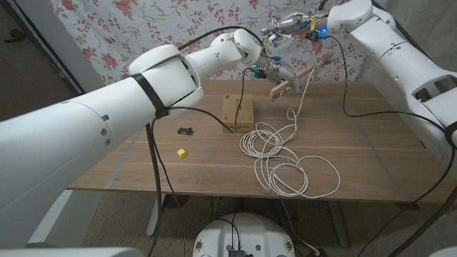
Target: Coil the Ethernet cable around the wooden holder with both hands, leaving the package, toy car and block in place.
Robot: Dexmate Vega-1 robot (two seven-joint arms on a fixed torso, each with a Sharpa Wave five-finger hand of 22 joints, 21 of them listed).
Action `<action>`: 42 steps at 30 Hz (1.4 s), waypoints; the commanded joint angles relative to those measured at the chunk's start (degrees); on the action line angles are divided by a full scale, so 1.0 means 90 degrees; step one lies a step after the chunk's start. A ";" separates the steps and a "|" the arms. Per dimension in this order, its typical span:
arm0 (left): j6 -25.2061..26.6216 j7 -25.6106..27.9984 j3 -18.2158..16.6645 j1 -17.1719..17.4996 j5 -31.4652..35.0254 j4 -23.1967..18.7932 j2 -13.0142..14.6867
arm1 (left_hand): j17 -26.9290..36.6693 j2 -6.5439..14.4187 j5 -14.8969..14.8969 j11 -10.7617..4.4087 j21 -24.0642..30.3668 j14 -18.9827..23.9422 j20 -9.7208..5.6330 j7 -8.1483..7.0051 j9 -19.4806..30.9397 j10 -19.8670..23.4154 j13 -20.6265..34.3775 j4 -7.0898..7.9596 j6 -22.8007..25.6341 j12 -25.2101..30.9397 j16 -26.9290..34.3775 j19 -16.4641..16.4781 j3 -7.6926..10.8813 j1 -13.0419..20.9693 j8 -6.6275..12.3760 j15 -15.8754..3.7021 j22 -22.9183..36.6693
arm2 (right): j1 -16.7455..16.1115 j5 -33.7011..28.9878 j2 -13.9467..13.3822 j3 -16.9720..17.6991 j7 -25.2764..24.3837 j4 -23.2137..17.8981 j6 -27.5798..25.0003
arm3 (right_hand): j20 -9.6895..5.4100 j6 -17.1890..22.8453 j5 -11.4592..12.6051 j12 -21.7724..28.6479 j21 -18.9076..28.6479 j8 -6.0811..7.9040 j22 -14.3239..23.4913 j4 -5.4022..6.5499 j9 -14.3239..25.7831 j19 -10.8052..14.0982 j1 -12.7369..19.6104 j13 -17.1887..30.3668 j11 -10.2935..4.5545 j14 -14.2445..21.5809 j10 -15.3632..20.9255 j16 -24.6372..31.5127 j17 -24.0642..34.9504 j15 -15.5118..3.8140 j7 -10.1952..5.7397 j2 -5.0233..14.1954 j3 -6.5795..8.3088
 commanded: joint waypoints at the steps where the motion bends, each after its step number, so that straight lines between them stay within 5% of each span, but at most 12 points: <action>1: 0.0038 0.0122 -0.0001 0.0010 -0.0016 -0.0007 -0.0038 | 0.3362 0.0729 0.0024 -0.0053 0.0024 0.1383 -0.0222 0.0075 0.0012 0.0019 -0.0001 -0.0006 0.0085 0.0006 0.3678 0.0175 -0.0019 0.0804 0.0039 -0.1135 0.0046 | 0.0119 -0.0328 -0.0082 -0.0196 0.0132 -0.0055 -0.0262 | 0.0253 -0.0839 0.0129 -0.0613 -0.0512 -0.0513 0.0004 0.0141 -0.0086 -0.0524 -0.0637 -0.0204 0.0039 -0.1141 -0.1237 -0.1091 -0.0668 0.0303 -0.0104 -0.0484 -0.0463; 6: 0.0142 0.0080 0.0012 0.0059 -0.0020 -0.0231 0.0059 | 0.3365 0.0732 0.0020 -0.0054 -0.0002 0.1381 -0.0221 0.0080 0.0033 0.0015 -0.0001 -0.0003 0.0070 0.0006 0.3677 0.0184 -0.0022 0.0802 0.0047 -0.1143 0.0009 | 0.0072 -0.0347 -0.0180 -0.0139 0.0033 -0.0199 -0.0532 | 0.0608 -0.1765 0.0422 -0.1172 -0.1209 -0.0898 0.0006 0.0316 -0.0070 -0.1282 -0.1304 -0.0269 0.0238 -0.2481 -0.2628 -0.2153 -0.1091 0.0681 -0.0073 -0.1010 -0.1136; 12: 0.0107 0.0089 0.0015 0.0044 -0.0016 -0.0163 0.0033 | 0.3366 0.0739 0.0014 -0.0050 0.0011 0.1372 -0.0219 0.0084 0.0034 0.0016 -0.0001 0.0000 0.0055 0.0007 0.3673 0.0178 -0.0026 0.0801 0.0043 -0.1141 0.0021 | -0.0062 0.0214 -0.0023 0.0202 0.0032 0.0270 -0.0274 | 0.0733 -0.2657 0.0867 -0.1999 -0.2208 -0.1004 -0.0004 0.0431 -0.0152 -0.2388 -0.1973 -0.0569 0.0454 -0.3855 -0.3797 -0.3040 -0.1419 0.1089 -0.0097 -0.1091 -0.1963; 14: 0.0098 0.0088 0.0015 0.0037 -0.0015 -0.0133 0.0024 | 0.3363 0.0738 0.0012 -0.0047 0.0012 0.1372 -0.0218 0.0084 0.0040 0.0020 -0.0001 0.0001 0.0059 0.0008 0.3669 0.0181 -0.0027 0.0800 0.0048 -0.1142 0.0015 | -0.0060 0.0350 0.0026 0.0257 0.0110 0.0446 -0.0137 | 0.0734 -0.3033 0.1114 -0.2448 -0.2833 -0.1020 -0.0007 0.0368 -0.0289 -0.3041 -0.2076 -0.0769 0.0485 -0.4579 -0.4259 -0.3437 -0.1627 0.1308 -0.0047 -0.1082 -0.2357; 18: 0.0108 0.0093 0.0001 0.0050 -0.0028 -0.0141 0.0036 | 0.3355 0.0747 0.0001 -0.0059 0.0023 0.1363 -0.0219 0.0093 0.0069 0.0026 -0.0001 0.0003 0.0030 0.0010 0.3657 0.0169 -0.0032 0.0798 0.0056 -0.1142 0.0045 | 0.0064 0.0483 0.0144 0.0229 0.0464 0.0851 0.0211 | 0.0736 -0.4461 0.1596 -0.3284 -0.3750 -0.1125 0.0007 0.0157 -0.0520 -0.3773 -0.1885 -0.1005 0.0543 -0.5827 -0.5442 -0.4105 -0.1928 0.1444 -0.0043 -0.1078 -0.3010; 21: 0.0123 0.0084 -0.0003 0.0063 -0.0034 -0.0171 0.0052 | 0.3359 0.0747 -0.0005 -0.0055 -0.0013 0.1370 -0.0221 0.0085 0.0046 0.0011 0.0000 0.0004 0.0037 0.0007 0.3660 0.0181 -0.0035 0.0795 0.0045 -0.1141 -0.0022 | 0.0137 0.0563 0.0290 0.0232 0.0662 0.1231 0.0710 | 0.0733 -0.5895 0.1993 -0.3859 -0.4385 -0.1130 0.0020 -0.0043 -0.0573 -0.4254 -0.1513 -0.1061 0.0455 -0.6726 -0.6559 -0.4531 -0.2043 0.1324 -0.0293 -0.0984 -0.3425; 23: 0.0127 0.0078 -0.0011 0.0071 -0.0043 -0.0177 0.0055 | 0.3385 0.0747 -0.0007 -0.0057 0.0003 0.1390 -0.0216 0.0081 0.0041 0.0007 0.0000 0.0004 0.0040 0.0006 0.3684 0.0178 -0.0037 0.0794 0.0043 -0.1142 -0.0007 | 0.0132 0.0501 0.0289 0.0215 0.0614 0.1231 0.0894 | 0.0739 -0.6638 0.2182 -0.3993 -0.4696 -0.1143 0.0023 -0.0156 -0.0579 -0.4513 -0.1258 -0.1054 0.0270 -0.7095 -0.7083 -0.4672 -0.2075 0.1173 -0.0292 -0.0911 -0.3578; 26: 0.0087 0.0061 -0.0027 0.0063 -0.0058 -0.0113 0.0037 | 0.3381 0.0750 -0.0014 -0.0091 0.0051 0.1388 -0.0211 0.0073 0.0014 0.0059 0.0000 0.0002 0.0046 0.0021 0.3679 0.0150 -0.0038 0.0796 0.0030 -0.1143 0.0072 | -0.0031 0.0273 0.0174 0.0236 0.0173 0.0908 0.1177 | 0.0739 -0.7599 0.2431 -0.4059 -0.5082 -0.1143 0.0035 -0.0306 -0.0559 -0.4807 -0.0915 -0.1034 0.0290 -0.7637 -0.7930 -0.4795 -0.2101 0.1122 -0.0648 -0.0824 -0.3782; 29: 0.0039 0.0030 -0.0048 0.0055 -0.0077 -0.0031 0.0022 | 0.3375 0.0752 -0.0020 -0.0056 0.0008 0.1387 -0.0213 0.0061 0.0016 0.0001 0.0000 -0.0001 0.0039 0.0003 0.3675 0.0174 -0.0038 0.0800 0.0030 -0.1141 -0.0009 | -0.0292 -0.0018 -0.0008 0.0299 -0.0435 0.0384 0.1351 | 0.0739 -0.8025 0.2551 -0.4064 -0.5322 -0.1132 0.0030 -0.0393 -0.0549 -0.5059 -0.0729 -0.1034 0.0275 -0.7924 -0.8300 -0.4842 -0.2126 0.1114 -0.0722 -0.0797 -0.3884; 33: -0.0010 -0.0041 -0.0066 0.0052 -0.0088 0.0000 0.0031 | 0.3345 0.0755 -0.0025 -0.0047 0.0004 0.1365 -0.0214 0.0071 0.0043 0.0010 -0.0001 -0.0003 0.0023 0.0006 0.3648 0.0176 -0.0038 0.0802 0.0044 -0.1139 -0.0020 | -0.0638 -0.0445 -0.0134 0.0433 -0.1387 -0.0080 0.1684 | 0.0733 -0.7467 0.2614 -0.3854 -0.5669 -0.0860 0.0027 -0.0275 -0.0549 -0.5352 -0.0833 -0.1050 0.0171 -0.8027 -0.8049 -0.4776 -0.2188 0.1019 -0.0720 -0.0545 -0.4030; 37: -0.0077 -0.0140 -0.0136 0.0075 -0.0145 -0.0001 0.0068 | 0.3360 0.0756 -0.0031 -0.0063 0.0011 0.1365 -0.0202 0.0072 0.0042 0.0004 0.0000 -0.0004 0.0033 0.0006 0.3662 0.0171 -0.0039 0.0802 0.0049 -0.1139 -0.0016 | -0.0774 -0.0267 -0.0085 0.0595 -0.1601 -0.0117 0.1717 | 0.0704 -0.5887 0.2350 -0.3493 -0.5873 -0.0458 0.0017 0.0114 -0.0578 -0.4785 -0.1288 -0.1129 -0.0162 -0.7391 -0.6847 -0.4588 -0.2489 0.0764 -0.0965 -0.0112 -0.4165; 42: -0.0108 -0.0231 -0.0267 0.0147 -0.0257 0.0000 0.0138 | 0.3380 0.0760 -0.0037 -0.0061 0.0019 0.1389 -0.0215 0.0064 0.0050 -0.0002 0.0000 -0.0006 0.0023 0.0006 0.3682 0.0175 -0.0039 0.0802 0.0055 -0.1142 -0.0003 | -0.0832 -0.0202 -0.0072 0.0647 -0.1708 -0.0149 0.1615 | 0.0726 -0.5414 0.2245 -0.3450 -0.5955 -0.0366 0.0014 0.0185 -0.0597 -0.4660 -0.1368 -0.1155 -0.0264 -0.7228 -0.6581 -0.4571 -0.2578 0.0945 -0.1124 -0.0064 -0.4180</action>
